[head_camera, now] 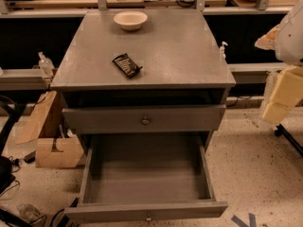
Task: Place rxbar chocolate into middle drawer
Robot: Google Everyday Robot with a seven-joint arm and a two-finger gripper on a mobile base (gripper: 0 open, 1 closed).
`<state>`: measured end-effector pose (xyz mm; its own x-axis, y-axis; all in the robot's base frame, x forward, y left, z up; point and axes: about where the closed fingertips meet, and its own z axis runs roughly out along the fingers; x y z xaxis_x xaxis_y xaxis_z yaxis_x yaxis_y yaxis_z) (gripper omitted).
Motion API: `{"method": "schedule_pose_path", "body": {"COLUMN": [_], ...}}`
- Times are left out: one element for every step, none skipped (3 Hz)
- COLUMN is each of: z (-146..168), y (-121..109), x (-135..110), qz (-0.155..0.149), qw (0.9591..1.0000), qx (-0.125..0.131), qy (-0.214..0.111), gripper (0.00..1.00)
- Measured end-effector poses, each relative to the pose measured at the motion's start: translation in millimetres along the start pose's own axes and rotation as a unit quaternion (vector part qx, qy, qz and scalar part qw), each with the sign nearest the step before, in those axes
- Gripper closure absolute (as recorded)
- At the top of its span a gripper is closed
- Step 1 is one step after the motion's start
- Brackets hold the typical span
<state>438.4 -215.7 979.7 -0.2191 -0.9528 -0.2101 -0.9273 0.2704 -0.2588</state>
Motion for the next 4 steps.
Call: {"method": "schedule_pose_path", "body": {"z": [0.0,7.3,25.8,43.6], "y": [0.0,-10.2,-40.8,-66.1], "x": [0.0,-9.5,-38.4,-67.3], "qz": [0.000,0.025,0.079,0.134], "qw": [1.0000,0.9988,0.9885,0.9671], "qx": [0.000,0.016,0.036,0.046], "qy": [0.000,-0.038,-0.123,-0.212], "gripper": [0.00,0.00,0.00,0.00]}}
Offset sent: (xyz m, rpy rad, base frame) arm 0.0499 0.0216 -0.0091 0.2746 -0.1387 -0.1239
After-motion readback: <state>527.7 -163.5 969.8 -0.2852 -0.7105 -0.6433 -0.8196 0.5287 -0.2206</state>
